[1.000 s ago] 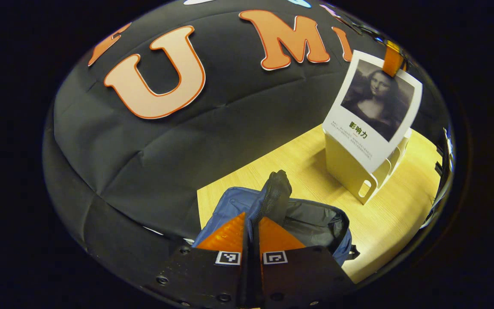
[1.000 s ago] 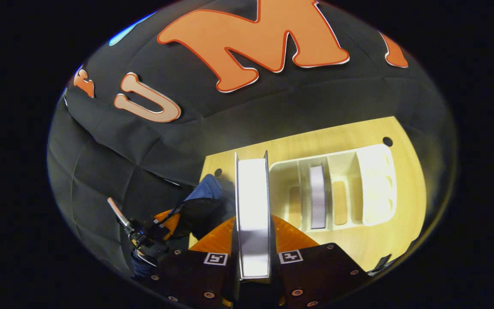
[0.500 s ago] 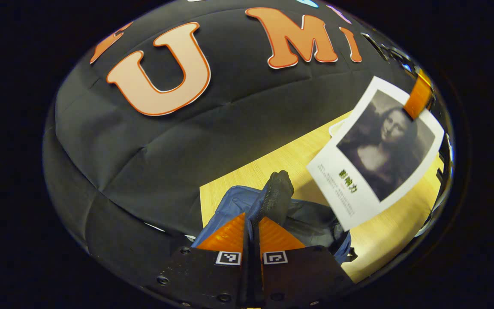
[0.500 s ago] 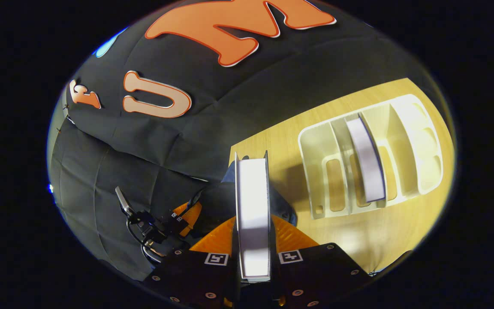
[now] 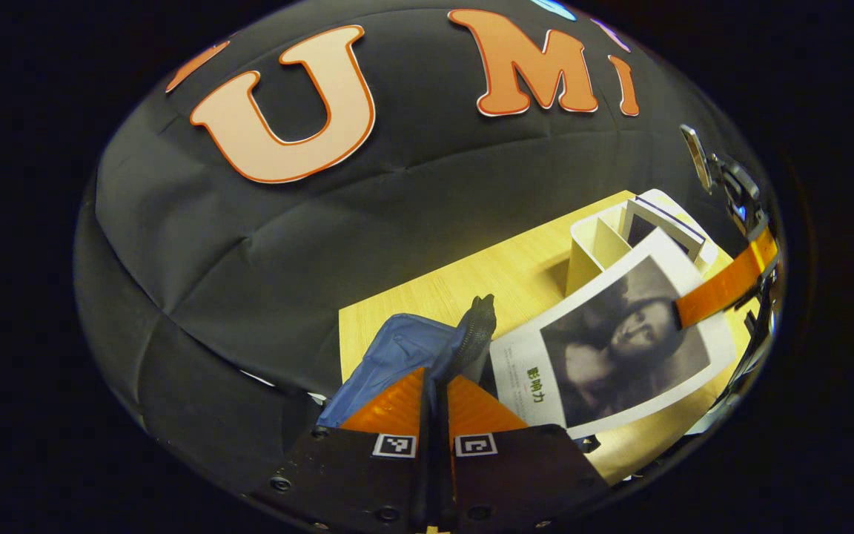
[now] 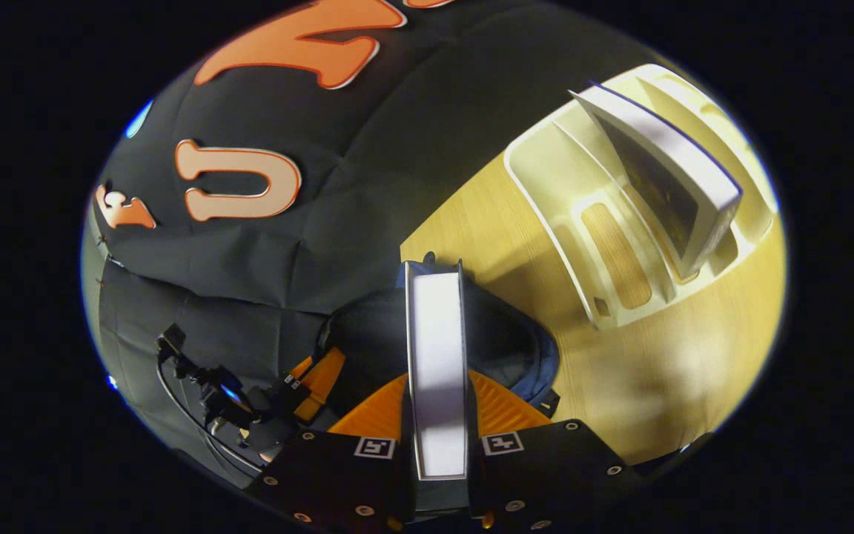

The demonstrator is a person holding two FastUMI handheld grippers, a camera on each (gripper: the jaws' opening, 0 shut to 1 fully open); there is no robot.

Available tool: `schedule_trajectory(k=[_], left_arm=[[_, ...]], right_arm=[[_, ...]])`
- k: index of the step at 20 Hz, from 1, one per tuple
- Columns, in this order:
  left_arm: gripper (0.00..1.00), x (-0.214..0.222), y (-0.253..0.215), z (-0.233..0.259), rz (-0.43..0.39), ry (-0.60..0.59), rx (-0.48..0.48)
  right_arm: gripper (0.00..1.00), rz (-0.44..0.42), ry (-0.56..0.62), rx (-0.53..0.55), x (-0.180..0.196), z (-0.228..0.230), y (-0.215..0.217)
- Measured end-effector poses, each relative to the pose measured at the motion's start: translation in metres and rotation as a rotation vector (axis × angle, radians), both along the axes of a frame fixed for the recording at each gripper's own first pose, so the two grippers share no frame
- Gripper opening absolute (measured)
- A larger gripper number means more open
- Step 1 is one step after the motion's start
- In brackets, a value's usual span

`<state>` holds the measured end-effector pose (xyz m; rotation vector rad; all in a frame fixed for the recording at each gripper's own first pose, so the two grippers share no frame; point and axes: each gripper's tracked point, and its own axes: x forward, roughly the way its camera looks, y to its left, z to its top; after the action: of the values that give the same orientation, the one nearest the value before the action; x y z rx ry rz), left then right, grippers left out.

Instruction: Open the schoolbag, grab two books from the bookshelf and put them into the schoolbag.

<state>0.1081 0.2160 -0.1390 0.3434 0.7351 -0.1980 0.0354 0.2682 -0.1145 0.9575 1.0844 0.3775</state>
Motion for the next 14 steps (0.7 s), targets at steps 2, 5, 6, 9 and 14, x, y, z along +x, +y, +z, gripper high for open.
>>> schedule_trajectory(k=[2, 5, 6, 9, 14], left_arm=[[0.05, -0.001, -0.001, 0.0, -0.009, 0.006, 0.002], [0.05, -0.001, -0.008, 0.0, -0.034, 0.014, -0.011], [0.05, -0.003, -0.011, -0.001, -0.044, 0.02, -0.017], [0.05, -0.011, -0.022, -0.006, -0.077, 0.047, -0.035], [0.05, -0.017, -0.028, -0.009, -0.132, 0.044, -0.042]], right_arm=[[0.28, -0.039, 0.01, 0.012, -0.001, -0.009, 0.008], [0.28, -0.082, 0.005, 0.007, -0.002, -0.019, 0.023], [0.28, -0.088, 0.012, 0.008, -0.003, -0.024, 0.032], [0.28, -0.115, 0.083, 0.056, 0.0, -0.042, 0.071], [0.28, -0.195, 0.094, 0.054, 0.015, -0.066, 0.107]])
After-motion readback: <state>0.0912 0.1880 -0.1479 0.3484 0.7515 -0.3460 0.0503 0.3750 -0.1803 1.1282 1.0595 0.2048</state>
